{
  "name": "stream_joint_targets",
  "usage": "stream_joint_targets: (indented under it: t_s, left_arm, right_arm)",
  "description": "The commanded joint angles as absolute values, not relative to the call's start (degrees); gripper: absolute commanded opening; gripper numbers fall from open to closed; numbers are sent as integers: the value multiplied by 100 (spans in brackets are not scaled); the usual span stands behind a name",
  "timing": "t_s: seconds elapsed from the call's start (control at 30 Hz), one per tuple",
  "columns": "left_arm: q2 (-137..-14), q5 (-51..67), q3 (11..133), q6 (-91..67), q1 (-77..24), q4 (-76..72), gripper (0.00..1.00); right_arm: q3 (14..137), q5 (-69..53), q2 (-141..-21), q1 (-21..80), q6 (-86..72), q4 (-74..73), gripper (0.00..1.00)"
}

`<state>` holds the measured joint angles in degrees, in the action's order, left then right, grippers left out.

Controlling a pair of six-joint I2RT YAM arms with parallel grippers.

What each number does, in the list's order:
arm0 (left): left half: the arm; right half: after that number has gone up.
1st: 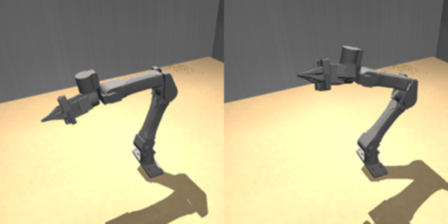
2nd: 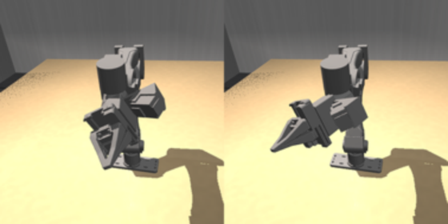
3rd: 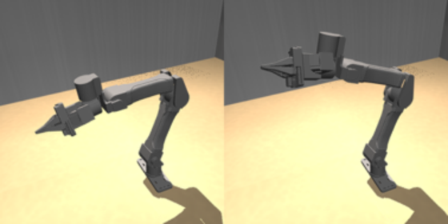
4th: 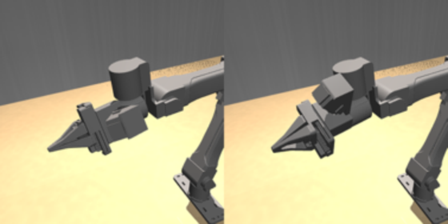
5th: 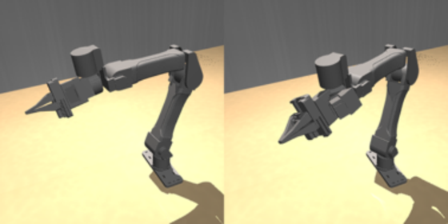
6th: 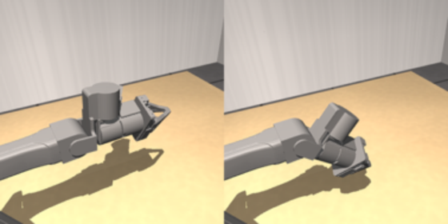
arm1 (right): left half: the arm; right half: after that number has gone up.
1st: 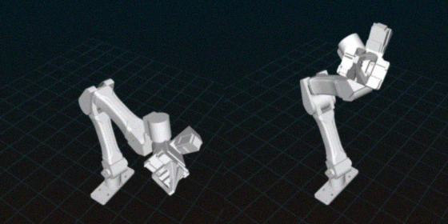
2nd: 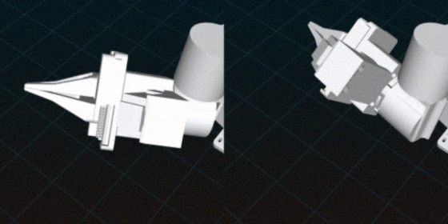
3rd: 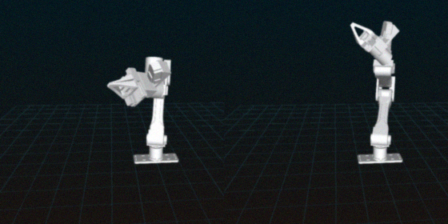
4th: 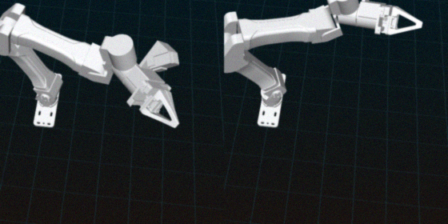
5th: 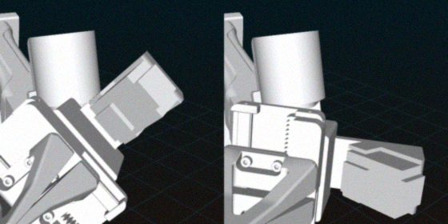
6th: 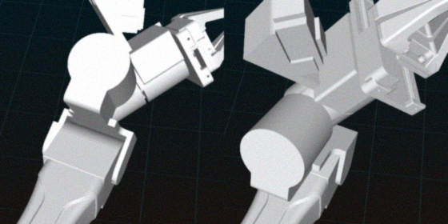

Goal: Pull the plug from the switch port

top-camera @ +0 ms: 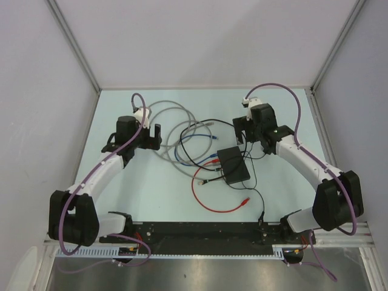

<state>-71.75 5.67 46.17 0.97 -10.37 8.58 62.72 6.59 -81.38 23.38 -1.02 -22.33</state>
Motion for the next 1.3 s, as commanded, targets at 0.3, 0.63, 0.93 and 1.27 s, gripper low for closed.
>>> stream_joint_targets:
  t_s: [0.3,0.63,0.93,1.27]
  left_arm:
    - [-7347,2039,5027,948,-1274,1370,96]
    - [-8103,3277,6687,837,-1309,2092,91]
    - [-8736,3150,7067,448,-1862,2047,89]
    - [-9070,1988,7216,817,-2364,2557,90]
  right_arm:
    - [7400,-1116,-9210,2215,967,-3155,91]
    - [8455,-855,-9835,2091,1377,-4321,78]
    - [8288,-1599,-10150,1512,2276,-5298,64]
    - [7568,-2759,-9694,1187,4242,-6239,68]
